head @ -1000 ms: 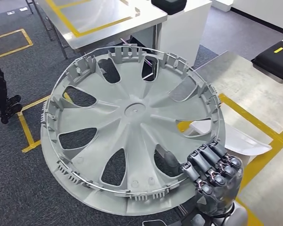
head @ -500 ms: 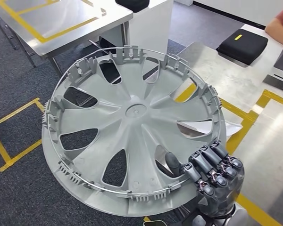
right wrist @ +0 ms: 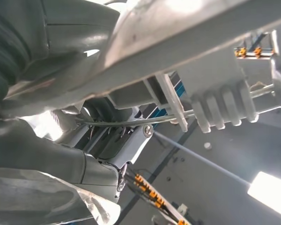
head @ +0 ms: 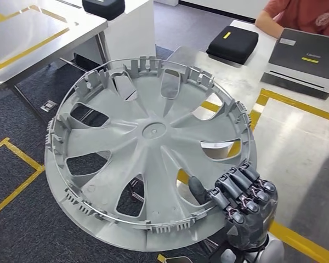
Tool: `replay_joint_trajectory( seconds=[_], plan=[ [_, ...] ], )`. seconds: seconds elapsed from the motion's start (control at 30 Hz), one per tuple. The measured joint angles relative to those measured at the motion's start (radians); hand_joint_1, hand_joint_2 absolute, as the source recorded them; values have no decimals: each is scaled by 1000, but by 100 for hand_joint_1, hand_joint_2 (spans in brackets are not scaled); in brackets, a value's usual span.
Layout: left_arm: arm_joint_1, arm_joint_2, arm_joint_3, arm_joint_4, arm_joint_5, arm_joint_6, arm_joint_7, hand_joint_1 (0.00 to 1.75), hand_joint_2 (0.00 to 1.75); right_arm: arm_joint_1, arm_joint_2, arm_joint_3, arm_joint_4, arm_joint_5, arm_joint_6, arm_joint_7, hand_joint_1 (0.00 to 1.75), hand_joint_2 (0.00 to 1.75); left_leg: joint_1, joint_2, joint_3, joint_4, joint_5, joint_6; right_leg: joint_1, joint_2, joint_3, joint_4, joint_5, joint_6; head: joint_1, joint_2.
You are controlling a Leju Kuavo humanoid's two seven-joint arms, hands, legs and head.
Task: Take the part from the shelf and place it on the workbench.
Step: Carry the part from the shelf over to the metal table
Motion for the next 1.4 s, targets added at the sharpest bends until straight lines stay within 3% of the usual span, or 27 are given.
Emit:
replay_joint_trajectory(
  seconds=[0.03, 0.1, 0.13, 0.17, 0.23, 0.3, 0.33, 0.37, 0.47, 0.53, 0.6, 0.63, 0.7, 0.77, 0.83, 0.87, 0.9, 0.97, 1.03, 1.07, 1.13, 1.2, 1.27, 1.33, 1.37, 1.4],
  plan=[
    [1, 1, 1, 0, 0, 0, 0, 0, 0, 0, 0, 0, 1, -1, 0, 0, 175, 175, -1, -15, 7, -19, 1, 1, -3, 12, -5, 1, 2, 6, 0, 0],
    [0, 1, 2, 0, -1, -1, 0, 0, 0, 0, 0, 0, 1, -2, 0, 0, 175, 175, -1, 3, 8, -29, 2, 5, -7, 34, -17, 0, 7, 19, 0, 0],
    [-1, 1, 2, 0, -2, -1, -2, 0, 0, 1, 0, 0, 1, -2, 0, 1, 175, 175, 0, 17, 10, -35, 6, 9, -7, 26, -24, 5, 3, 24, 0, 0],
    [-1, 1, 2, 0, -4, -3, -5, 0, 0, 1, -1, 1, 1, -3, 0, 1, 175, 175, 2, 31, 12, -41, 10, 14, -5, 4, -37, 24, -10, 28, 3, 0],
    [0, 1, 2, 0, -14, -13, -20, 0, 0, 1, -1, 1, 2, -4, 0, 2, 175, 175, 2, 63, 14, -48, 13, 20, -2, -62, -88, 126, -67, 35, 8, 0],
    [3, 0, 2, 0, -26, -26, -44, 0, 0, 1, -1, 1, 5, -6, 0, 2, 175, 175, 1, 98, 14, -48, 12, 22, -4, -93, -147, 251, -117, 43, 10, 0],
    [3, 0, 1, 0, -32, -32, -60, 0, 0, 0, -1, 1, 6, -6, 0, 2, 175, 175, 1, 114, 14, -47, 11, 21, -7, -98, -158, 275, -117, 46, 10, 0],
    [3, -2, 1, 0, -38, -36, -76, 0, 0, 0, -1, 1, 6, -7, 0, 2, 175, 175, 1, 129, 15, -47, 9, 20, -9, -104, -148, 256, -97, 49, 10, 0],
    [-3, -8, -2, 0, -55, -49, -98, 0, 0, 0, -1, 3, 8, -10, 0, 2, 175, 175, -1, 162, 25, -45, 0, 8, -10, -150, -36, 57, -15, 49, 11, 0],
    [-6, -12, -7, 0, -68, -59, -95, 0, 0, -1, -1, 4, 10, -12, 0, 2, 175, 175, -5, 179, 30, -43, -6, -2, -4, -167, 2, -8, -6, 39, 9, 0],
    [-9, -15, -15, 0, -79, -64, -99, 0, 0, -2, -1, 5, 12, -14, 0, 2, 175, 175, -5, 196, 33, -42, -11, -10, -2, -147, 2, -8, -6, 25, 8, 0],
    [-11, -17, -19, 0, -83, -65, -102, 0, 0, -2, -1, 6, 13, -14, 0, 2, 175, 175, -3, 191, 35, -37, -19, -16, -3, -137, 2, -8, -5, 19, 7, 0],
    [-14, -19, -26, 0, -87, -65, -105, 0, 0, -2, -1, 7, 14, -15, 0, 1, 175, 175, 0, 152, 16, 18, -60, -25, -7, -119, 3, -11, -2, 7, 4, 0],
    [-12, -19, -32, 0, -91, -65, -106, 0, 0, -2, -1, 7, 15, -15, 0, 1, 175, 175, 1, 108, -39, 146, -122, -27, -6, -98, 3, -11, -1, 1, 2, 0],
    [-8, -20, -37, 0, -94, -62, -106, 0, 0, -2, -1, 7, 17, -15, 0, 1, 175, 175, 1, 95, -87, 239, -145, -24, -4, -70, 4, -10, -1, -1, 3, 0],
    [-7, -21, -39, 0, -96, -60, -106, 0, 0, -2, -1, 7, 17, -15, 0, 2, 175, 175, 1, 92, -90, 235, -127, -20, -2, -55, 4, -9, -1, -1, 3, 0],
    [-6, -21, -41, 0, -97, -59, -106, 0, 0, -2, -1, 7, 17, -15, 0, 2, 175, 175, 0, 86, -76, 193, -93, -16, -2, -41, 5, -8, -1, -2, 3, 0],
    [-6, -22, -46, 0, -98, -57, -105, 0, 0, -2, -1, 7, 18, -15, 0, 2, 175, 175, 1, 46, -28, 65, -21, -6, -1, -15, 5, -6, 0, 0, 3, 0],
    [-7, -23, -50, 0, -98, -55, -105, 0, 0, -2, -1, 7, 18, -15, 0, 2, 175, 175, 1, 10, 2, -13, 3, -2, -3, 7, -2, -3, 2, 8, 4, 0],
    [-8, -23, -51, 0, -98, -55, -104, 0, 0, -2, -1, 7, 18, -15, 0, 2, 175, 175, 0, 6, 5, -20, 0, -1, -5, 17, -7, -3, 5, 14, 4, 0],
    [-10, -25, -52, 0, -98, -55, -104, 0, 0, -2, -1, 7, 18, -15, 0, 2, 175, 175, 0, 27, 7, -29, 5, 5, -9, 30, -16, -4, 7, 27, 4, 0],
    [-11, -28, -52, 1, -98, -55, -104, 0, 0, -2, -2, 7, 18, -15, 0, 2, 175, 175, 3, 53, 10, -39, 11, 16, -5, -11, -42, 37, -21, 36, 8, 0],
    [-10, -31, -52, 1, -100, -55, -104, 0, 0, -3, -2, 7, 18, -15, 0, 2, 175, 175, 2, 83, 10, -42, 12, 22, -3, -74, -98, 152, -82, 43, 12, 0],
    [-7, -33, -53, 1, -103, -54, -105, 0, 0, -2, -2, 7, 18, -15, 0, 2, 175, 175, 1, 115, 9, -42, 11, 24, -6, -96, -148, 257, -119, 49, 11, 0],
    [-7, -33, -53, 1, -105, -54, -105, 0, 0, -2, -2, 7, 18, -15, 0, 2, 175, 175, 1, 130, 9, -41, 10, 23, -8, -101, -149, 264, -111, 51, 12, 0],
    [-7, -33, -53, 1, -106, -53, -106, 0, 0, -2, -2, 7, 18, -15, 0, 2, 175, 175, 1, 142, 10, -41, 8, 21, -9, -107, -127, 226, -86, 52, 12, 0]
  ],
)
